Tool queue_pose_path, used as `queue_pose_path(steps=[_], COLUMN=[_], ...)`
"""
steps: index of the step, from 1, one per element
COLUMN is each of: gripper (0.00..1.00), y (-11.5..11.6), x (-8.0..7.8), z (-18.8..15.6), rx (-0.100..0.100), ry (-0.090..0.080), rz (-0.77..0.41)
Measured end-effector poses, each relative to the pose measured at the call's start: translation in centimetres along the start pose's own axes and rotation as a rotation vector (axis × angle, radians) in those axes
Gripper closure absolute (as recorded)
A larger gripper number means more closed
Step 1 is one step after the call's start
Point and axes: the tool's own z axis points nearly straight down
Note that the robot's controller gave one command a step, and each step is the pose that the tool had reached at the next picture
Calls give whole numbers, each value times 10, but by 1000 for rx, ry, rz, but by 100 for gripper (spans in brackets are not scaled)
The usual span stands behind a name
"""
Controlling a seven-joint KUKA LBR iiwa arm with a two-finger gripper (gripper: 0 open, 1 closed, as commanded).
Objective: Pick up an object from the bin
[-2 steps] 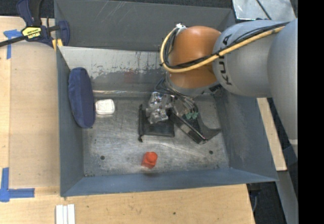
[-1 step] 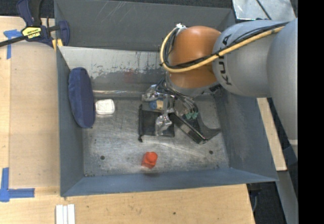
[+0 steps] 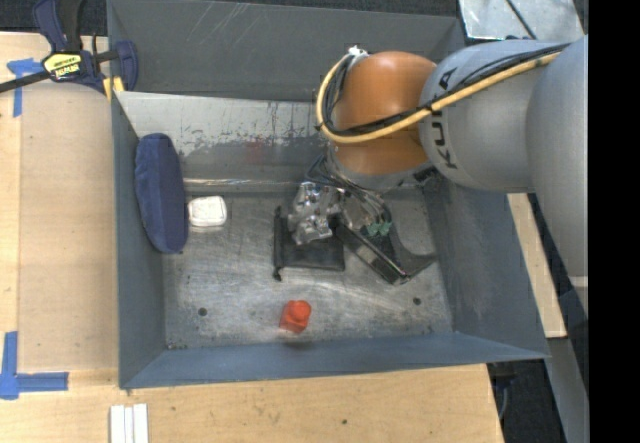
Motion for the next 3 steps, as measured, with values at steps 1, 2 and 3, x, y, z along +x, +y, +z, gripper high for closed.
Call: queue_pose_path(steps=[1,2,3], gripper=[0,100,0], y=[0,0,0], x=[0,0,0], z=[0,0,0], rx=[0,0,0], ry=[0,0,0], rz=[0,0,0])
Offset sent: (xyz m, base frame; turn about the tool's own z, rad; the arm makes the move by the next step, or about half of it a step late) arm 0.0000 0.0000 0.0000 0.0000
